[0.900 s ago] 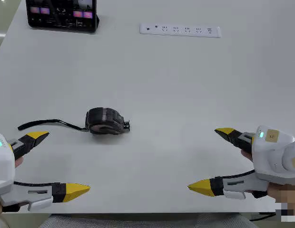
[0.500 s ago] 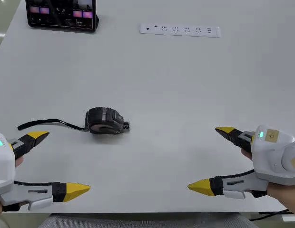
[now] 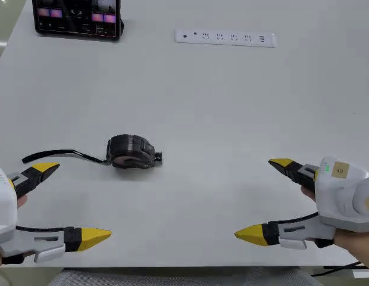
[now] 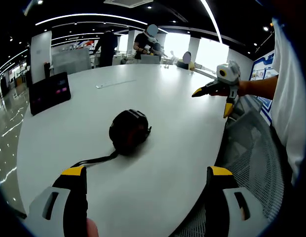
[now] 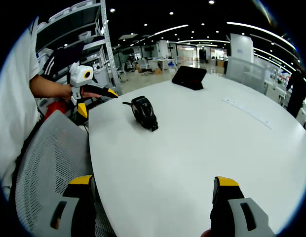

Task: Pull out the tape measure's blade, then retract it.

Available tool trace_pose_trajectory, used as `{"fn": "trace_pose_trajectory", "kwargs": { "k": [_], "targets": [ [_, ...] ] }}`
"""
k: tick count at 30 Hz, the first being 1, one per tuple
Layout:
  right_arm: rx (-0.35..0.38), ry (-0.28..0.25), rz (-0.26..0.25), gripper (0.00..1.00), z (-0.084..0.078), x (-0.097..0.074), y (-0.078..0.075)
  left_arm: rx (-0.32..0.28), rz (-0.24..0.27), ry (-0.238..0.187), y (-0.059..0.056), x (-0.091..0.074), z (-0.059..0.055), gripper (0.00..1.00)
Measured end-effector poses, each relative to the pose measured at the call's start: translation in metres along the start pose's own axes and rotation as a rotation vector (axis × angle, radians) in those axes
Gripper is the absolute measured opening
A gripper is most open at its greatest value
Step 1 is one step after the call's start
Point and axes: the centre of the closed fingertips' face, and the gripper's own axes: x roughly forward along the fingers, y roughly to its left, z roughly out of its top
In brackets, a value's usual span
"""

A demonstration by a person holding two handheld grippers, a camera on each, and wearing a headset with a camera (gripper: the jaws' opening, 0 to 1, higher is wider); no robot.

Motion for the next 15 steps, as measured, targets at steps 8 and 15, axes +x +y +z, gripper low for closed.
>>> {"fn": "trace_pose_trajectory", "kwargs": {
  "k": [8, 15],
  "targets": [
    [-0.002, 0.001, -0.003, 0.99, 0.0009, 0.0002, -0.0007, 0.002, -0.003, 0.002, 0.0005, 0.0005, -0.0002, 0.99],
    [-0.007, 0.003, -0.005, 0.99, 0.0019, 0.0002, -0.0028, 0.006, -0.003, 0.002, 0.0014, 0.0014, 0.0008, 0.99]
  ]
}}
